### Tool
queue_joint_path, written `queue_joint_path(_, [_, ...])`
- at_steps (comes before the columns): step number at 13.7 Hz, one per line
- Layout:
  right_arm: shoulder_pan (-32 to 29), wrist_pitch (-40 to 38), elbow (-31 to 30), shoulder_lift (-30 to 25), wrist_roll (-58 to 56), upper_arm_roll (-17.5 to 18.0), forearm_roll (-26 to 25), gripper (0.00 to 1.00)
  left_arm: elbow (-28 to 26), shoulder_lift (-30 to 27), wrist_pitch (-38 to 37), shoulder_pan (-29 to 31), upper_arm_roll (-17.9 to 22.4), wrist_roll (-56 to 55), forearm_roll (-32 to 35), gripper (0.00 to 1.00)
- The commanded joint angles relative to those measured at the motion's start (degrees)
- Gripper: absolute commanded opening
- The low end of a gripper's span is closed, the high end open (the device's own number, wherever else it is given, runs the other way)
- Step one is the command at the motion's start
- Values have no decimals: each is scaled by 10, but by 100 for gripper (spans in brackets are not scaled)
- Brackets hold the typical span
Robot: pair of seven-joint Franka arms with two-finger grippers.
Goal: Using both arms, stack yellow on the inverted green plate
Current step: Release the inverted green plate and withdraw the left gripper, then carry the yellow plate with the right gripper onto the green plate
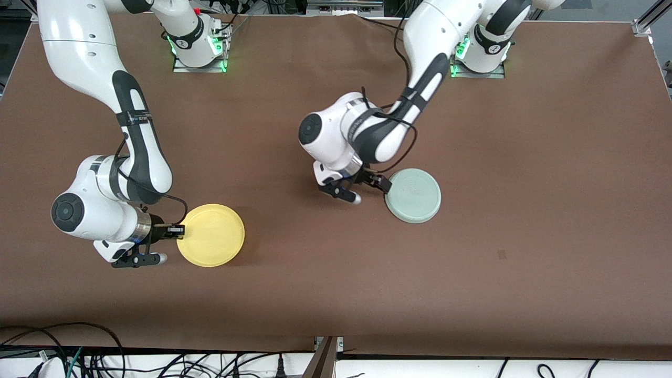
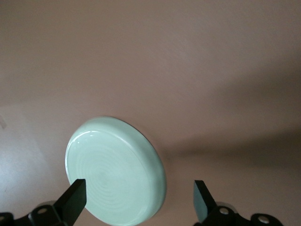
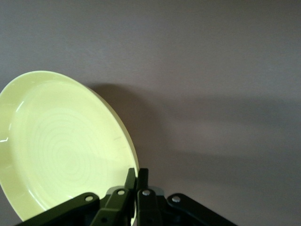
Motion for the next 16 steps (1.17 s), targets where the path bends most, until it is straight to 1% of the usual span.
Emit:
queue_joint_path(1, [6, -13, 2, -10, 22, 11, 18, 0, -3, -54, -8, 83, -20, 55, -32, 100])
queue_joint_path(3, [18, -12, 4, -11, 90, 34, 18, 0, -6, -94, -10, 162, -21, 145, -72, 100])
queue_joint_path(5, [46, -6, 5, -11, 189, 59, 17, 0, -6, -119, -35, 230, -21, 179, -119, 100])
queue_joint_path(6, [72, -5, 7, -11, 240, 66, 15, 0, -6, -129, -44, 262, -21, 180, -140, 100])
queue_joint_path(7, [107, 2, 18, -10, 298, 65, 15, 0, -6, -141, -45, 290, -20, 180, -158, 100])
queue_joint_path(8, [141, 11, 29, -8, 355, 65, 14, 0, -6, -152, -46, 320, -20, 180, -167, 100])
queue_joint_path(10, [205, 29, 32, -7, 458, 65, 13, 0, -3, -170, -46, 378, -22, 181, -172, 100])
queue_joint_path(12, [269, 72, 31, -3, 544, 65, 10, 0, 0, -199, -46, 402, -21, 181, -184, 100])
queue_joint_path(13, [303, 90, 31, 4, 586, 62, 6, 0, -4, -217, -46, 427, -22, 187, -200, 100])
queue_joint_path(14, [333, 106, 31, 11, 623, 61, -5, 0, -6, -227, -48, 436, -22, 221, -208, 100])
queue_joint_path(15, [362, 129, 31, 20, 669, 60, -27, 0, -7, -241, -60, 442, -22, 258, -211, 100])
queue_joint_path(16, [386, 151, 32, 34, 714, 60, -54, 0, -7, -254, -84, 444, -20, 263, -211, 100])
